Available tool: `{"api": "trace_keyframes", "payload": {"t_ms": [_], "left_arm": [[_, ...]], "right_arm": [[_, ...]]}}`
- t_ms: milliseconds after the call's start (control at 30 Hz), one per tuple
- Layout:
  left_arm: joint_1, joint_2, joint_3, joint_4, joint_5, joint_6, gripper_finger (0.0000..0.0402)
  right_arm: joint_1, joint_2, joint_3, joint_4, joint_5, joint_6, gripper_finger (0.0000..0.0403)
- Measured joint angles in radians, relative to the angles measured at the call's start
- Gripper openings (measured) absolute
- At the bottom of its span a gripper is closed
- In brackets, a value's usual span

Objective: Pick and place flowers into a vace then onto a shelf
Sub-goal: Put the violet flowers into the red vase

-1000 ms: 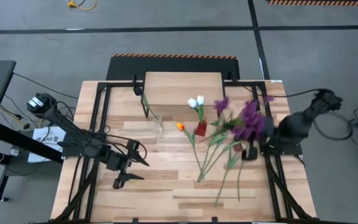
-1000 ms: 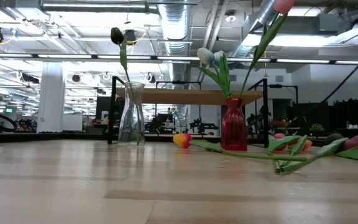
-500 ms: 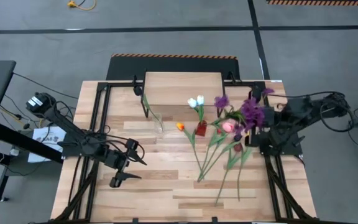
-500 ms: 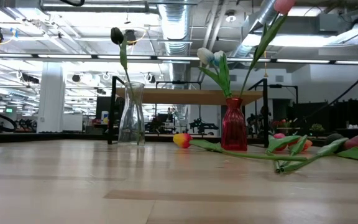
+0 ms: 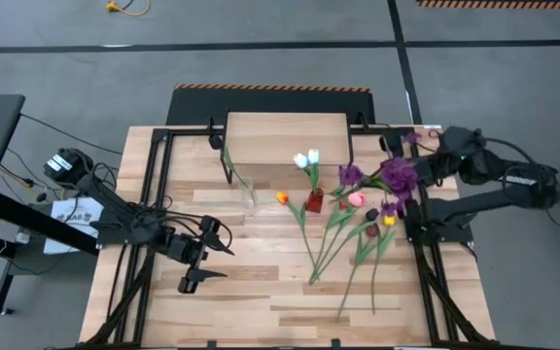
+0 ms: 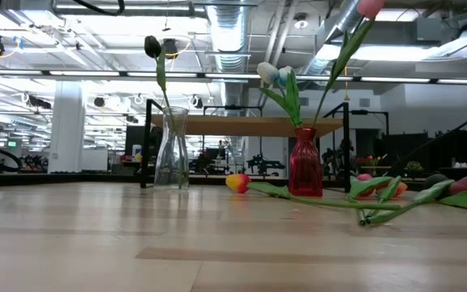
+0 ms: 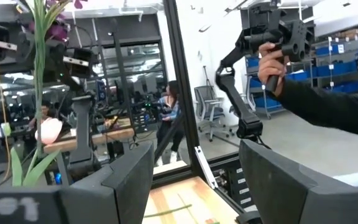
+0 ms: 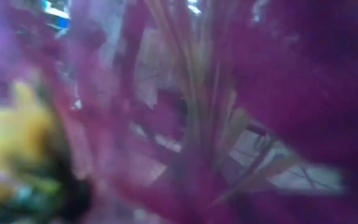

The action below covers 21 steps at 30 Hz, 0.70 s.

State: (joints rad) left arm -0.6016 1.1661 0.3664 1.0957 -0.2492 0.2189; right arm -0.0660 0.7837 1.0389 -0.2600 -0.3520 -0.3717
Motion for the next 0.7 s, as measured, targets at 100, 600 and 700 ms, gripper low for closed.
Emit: {"api": "trace_keyframes", "payload": {"t_ms": [100, 600, 700], "left_arm": [[0.004, 0.0, 0.0, -0.006, -0.001, -0.024, 0.0226], [0.003, 0.0, 0.0, -0.025, 0.002, 0.006, 0.0226], [0.003, 0.0, 0.0, -0.032, 0.003, 0.007, 0.0226]], "right_arm": [[-0.12, 0.013, 0.0, 0.011, -0.15, -0.005, 0.0], [-0.756, 0.201, 0.0, 0.16, -0.948, -0.014, 0.0], [-0.833, 0.278, 0.0, 0.22, -1.081, 0.011, 0.0]]}}
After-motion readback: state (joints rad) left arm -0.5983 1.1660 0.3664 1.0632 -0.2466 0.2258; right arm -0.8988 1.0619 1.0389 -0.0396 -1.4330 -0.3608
